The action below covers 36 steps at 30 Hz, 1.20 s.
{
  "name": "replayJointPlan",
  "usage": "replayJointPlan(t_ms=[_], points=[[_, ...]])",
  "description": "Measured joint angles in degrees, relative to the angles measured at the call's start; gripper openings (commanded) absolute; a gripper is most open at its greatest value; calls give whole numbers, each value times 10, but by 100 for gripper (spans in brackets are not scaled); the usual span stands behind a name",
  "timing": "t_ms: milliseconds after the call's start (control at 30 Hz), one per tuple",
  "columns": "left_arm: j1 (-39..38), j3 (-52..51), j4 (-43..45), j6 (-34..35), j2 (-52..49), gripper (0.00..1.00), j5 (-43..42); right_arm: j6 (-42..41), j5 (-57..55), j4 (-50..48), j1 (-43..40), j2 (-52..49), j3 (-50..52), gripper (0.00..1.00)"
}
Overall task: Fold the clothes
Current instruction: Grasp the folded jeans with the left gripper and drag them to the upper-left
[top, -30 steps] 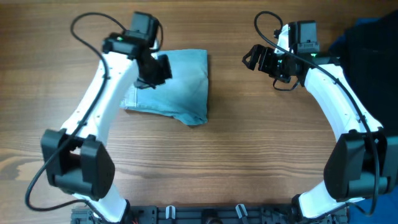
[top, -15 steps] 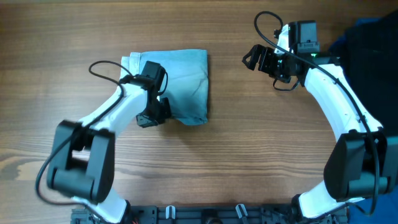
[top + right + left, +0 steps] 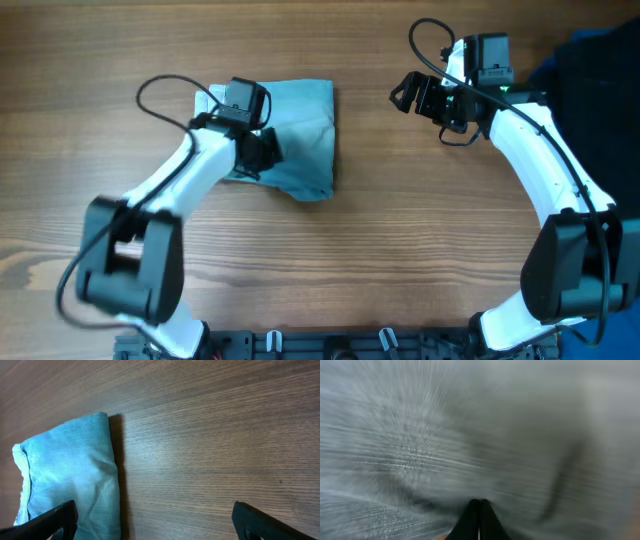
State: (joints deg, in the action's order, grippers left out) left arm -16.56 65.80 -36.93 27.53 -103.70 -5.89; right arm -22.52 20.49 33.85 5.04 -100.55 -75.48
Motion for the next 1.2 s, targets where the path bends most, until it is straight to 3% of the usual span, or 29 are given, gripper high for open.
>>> replayJointPlan(t_ms=[300,367,400,500,600,733,900,1200], points=[[0,5,-44,0,-31,4,30,0,0,0,0,0,0,100],[0,28,-75,0,-12,10,35,0,0,0,0,0,0,100],[2,46,-79,0,18,21,43,0,0,0,0,0,0,100],[25,95,-72,-6,120,88,63,0,0,0,0,0,0,100],[84,110,-71,-77,173,100,94,0,0,0,0,0,0,100],[156,108,-72,-161,102,100,103,0,0,0,0,0,0,100],[198,105,-59,-287,-26,99,40,0,0,0,0,0,0,100],[198,103,-42,-337,-49,99,-22,0,0,0,0,0,0,100]])
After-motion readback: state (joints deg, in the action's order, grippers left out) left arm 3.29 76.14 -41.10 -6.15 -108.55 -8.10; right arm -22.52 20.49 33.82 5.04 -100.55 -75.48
